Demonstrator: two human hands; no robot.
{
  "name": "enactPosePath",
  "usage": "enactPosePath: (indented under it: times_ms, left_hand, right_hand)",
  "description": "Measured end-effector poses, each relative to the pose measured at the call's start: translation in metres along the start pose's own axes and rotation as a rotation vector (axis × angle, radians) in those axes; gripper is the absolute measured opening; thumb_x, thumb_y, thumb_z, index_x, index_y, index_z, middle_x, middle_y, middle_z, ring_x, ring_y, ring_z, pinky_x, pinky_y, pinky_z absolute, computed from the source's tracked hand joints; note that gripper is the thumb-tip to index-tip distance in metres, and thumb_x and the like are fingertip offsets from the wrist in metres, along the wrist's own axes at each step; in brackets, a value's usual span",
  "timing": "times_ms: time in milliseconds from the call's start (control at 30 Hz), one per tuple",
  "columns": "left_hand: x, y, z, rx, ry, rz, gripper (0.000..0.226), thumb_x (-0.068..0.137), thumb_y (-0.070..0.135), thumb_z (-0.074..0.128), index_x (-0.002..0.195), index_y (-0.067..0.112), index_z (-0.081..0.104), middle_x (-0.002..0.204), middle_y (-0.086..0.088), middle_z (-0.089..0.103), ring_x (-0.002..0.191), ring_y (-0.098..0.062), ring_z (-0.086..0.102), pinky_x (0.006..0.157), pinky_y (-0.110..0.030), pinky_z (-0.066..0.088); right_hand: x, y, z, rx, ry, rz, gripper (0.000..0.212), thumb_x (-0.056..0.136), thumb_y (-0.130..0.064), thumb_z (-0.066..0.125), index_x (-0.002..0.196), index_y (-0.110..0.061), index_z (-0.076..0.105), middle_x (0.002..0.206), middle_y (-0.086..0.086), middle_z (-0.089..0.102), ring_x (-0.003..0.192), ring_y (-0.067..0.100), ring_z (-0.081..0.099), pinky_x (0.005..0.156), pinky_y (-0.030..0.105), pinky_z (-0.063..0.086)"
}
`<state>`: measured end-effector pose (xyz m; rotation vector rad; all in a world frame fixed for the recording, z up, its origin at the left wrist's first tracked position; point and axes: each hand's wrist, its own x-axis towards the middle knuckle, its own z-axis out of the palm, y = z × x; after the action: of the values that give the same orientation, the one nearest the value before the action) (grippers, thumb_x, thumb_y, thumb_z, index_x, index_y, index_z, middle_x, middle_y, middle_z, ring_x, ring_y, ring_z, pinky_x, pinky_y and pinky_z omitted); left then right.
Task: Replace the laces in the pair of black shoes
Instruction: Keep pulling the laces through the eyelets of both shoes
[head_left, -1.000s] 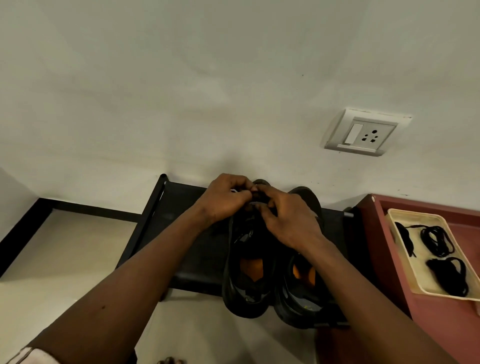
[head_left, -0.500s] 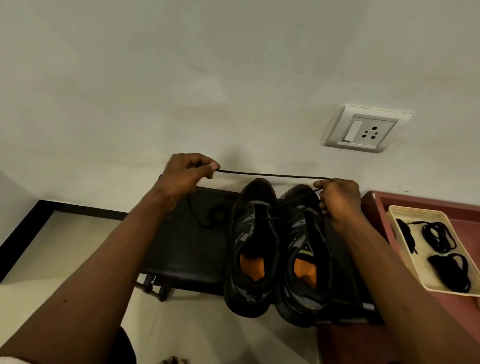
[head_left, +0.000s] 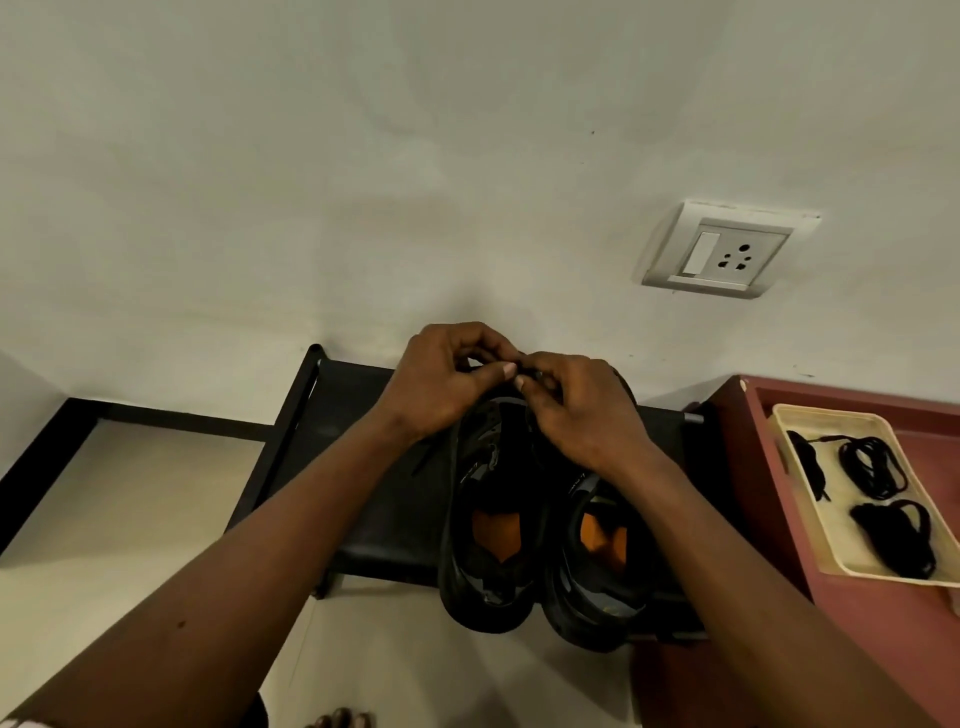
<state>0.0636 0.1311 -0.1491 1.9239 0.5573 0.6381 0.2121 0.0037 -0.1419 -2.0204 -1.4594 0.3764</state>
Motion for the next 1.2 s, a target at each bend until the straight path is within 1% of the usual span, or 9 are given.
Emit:
enactPosePath:
  times_ms: [67, 200, 333, 467, 633, 800, 900, 1000, 1200]
  left_hand:
    - [0.000, -0.001, -0.002, -0.029, 0.014, -0.005, 0.008, 0.090, 0.014, 0.078, 0.096, 0.018, 0.078, 0.090, 0.008, 0.078, 0.086, -0.008, 0.074, 0.074, -0.023, 0.056]
    - [0.002, -0.005, -0.015, -0.079, 0.085, -0.072, 0.007, 0.090, 0.014, 0.079, 0.097, 0.016, 0.079, 0.090, 0.004, 0.079, 0.089, -0.014, 0.075, 0.077, -0.024, 0.058]
    - [0.001, -0.013, -0.036, -0.126, 0.124, -0.133, 0.007, 0.093, 0.009, 0.075, 0.100, 0.009, 0.078, 0.085, -0.002, 0.079, 0.074, -0.001, 0.071, 0.063, -0.007, 0.047]
    - [0.000, -0.025, -0.063, -0.047, 0.177, -0.197, 0.007, 0.093, 0.011, 0.075, 0.097, 0.015, 0.079, 0.084, 0.000, 0.079, 0.075, -0.001, 0.071, 0.065, -0.007, 0.046]
    - [-0.002, -0.035, -0.066, 0.207, 0.272, -0.212, 0.009, 0.091, 0.021, 0.078, 0.089, 0.029, 0.079, 0.084, 0.012, 0.078, 0.087, -0.005, 0.072, 0.077, -0.027, 0.049]
    - [0.000, -0.014, -0.026, 0.216, 0.066, -0.050, 0.015, 0.092, 0.020, 0.074, 0.096, 0.033, 0.080, 0.091, 0.021, 0.077, 0.090, -0.001, 0.072, 0.083, -0.031, 0.058]
    - [0.000, -0.006, -0.003, 0.149, -0.015, 0.015, 0.016, 0.092, 0.016, 0.073, 0.101, 0.027, 0.080, 0.094, 0.018, 0.077, 0.090, -0.003, 0.073, 0.083, -0.029, 0.059]
    - [0.000, -0.003, 0.006, 0.058, 0.013, 0.022, 0.013, 0.092, 0.014, 0.074, 0.101, 0.023, 0.079, 0.092, 0.014, 0.078, 0.088, -0.005, 0.074, 0.079, -0.025, 0.058]
    - [0.001, -0.010, -0.017, -0.002, 0.020, -0.023, 0.014, 0.099, 0.012, 0.068, 0.107, 0.017, 0.078, 0.089, 0.007, 0.079, 0.079, -0.001, 0.071, 0.063, -0.011, 0.048]
  right_hand:
    - [0.000, 0.004, -0.003, -0.028, 0.073, 0.026, 0.020, 0.103, -0.036, 0.059, 0.114, -0.032, 0.075, 0.091, -0.014, 0.075, 0.080, 0.003, 0.065, 0.070, 0.026, 0.048]
    - [0.005, 0.016, -0.014, 0.065, 0.327, 0.250, 0.019, 0.103, -0.034, 0.059, 0.102, -0.031, 0.077, 0.076, -0.012, 0.069, 0.069, 0.007, 0.064, 0.062, 0.024, 0.042]
    - [0.010, 0.034, -0.031, 0.262, 0.536, 0.466, 0.021, 0.103, -0.031, 0.059, 0.102, -0.028, 0.080, 0.091, -0.006, 0.073, 0.083, 0.011, 0.064, 0.073, 0.025, 0.043]
    - [0.014, 0.058, -0.044, 0.445, 0.648, 0.638, 0.023, 0.103, -0.024, 0.058, 0.106, -0.020, 0.080, 0.076, -0.008, 0.063, 0.065, 0.010, 0.054, 0.061, 0.025, 0.040]
    - [0.011, 0.055, -0.042, 0.335, 0.452, 0.586, 0.033, 0.096, -0.016, 0.059, 0.126, -0.023, 0.072, 0.071, -0.006, 0.066, 0.060, 0.011, 0.058, 0.062, 0.026, 0.043]
    - [0.008, 0.012, -0.017, 0.121, 0.160, 0.214, 0.048, 0.096, -0.026, 0.067, 0.142, -0.037, 0.059, 0.060, -0.015, 0.060, 0.062, 0.002, 0.061, 0.066, 0.021, 0.046]
    - [0.003, -0.002, -0.004, -0.023, 0.028, 0.055, 0.034, 0.099, -0.036, 0.063, 0.134, -0.035, 0.067, 0.081, -0.017, 0.070, 0.082, 0.009, 0.067, 0.079, 0.029, 0.052]
    - [-0.001, -0.002, -0.002, -0.064, 0.080, 0.024, 0.023, 0.102, -0.037, 0.060, 0.121, -0.034, 0.073, 0.101, -0.007, 0.078, 0.093, 0.017, 0.071, 0.082, 0.039, 0.058]
    - [0.004, 0.021, -0.023, -0.089, 0.312, 0.270, 0.020, 0.103, -0.036, 0.059, 0.110, -0.031, 0.077, 0.095, 0.000, 0.078, 0.091, 0.025, 0.070, 0.077, 0.035, 0.054]
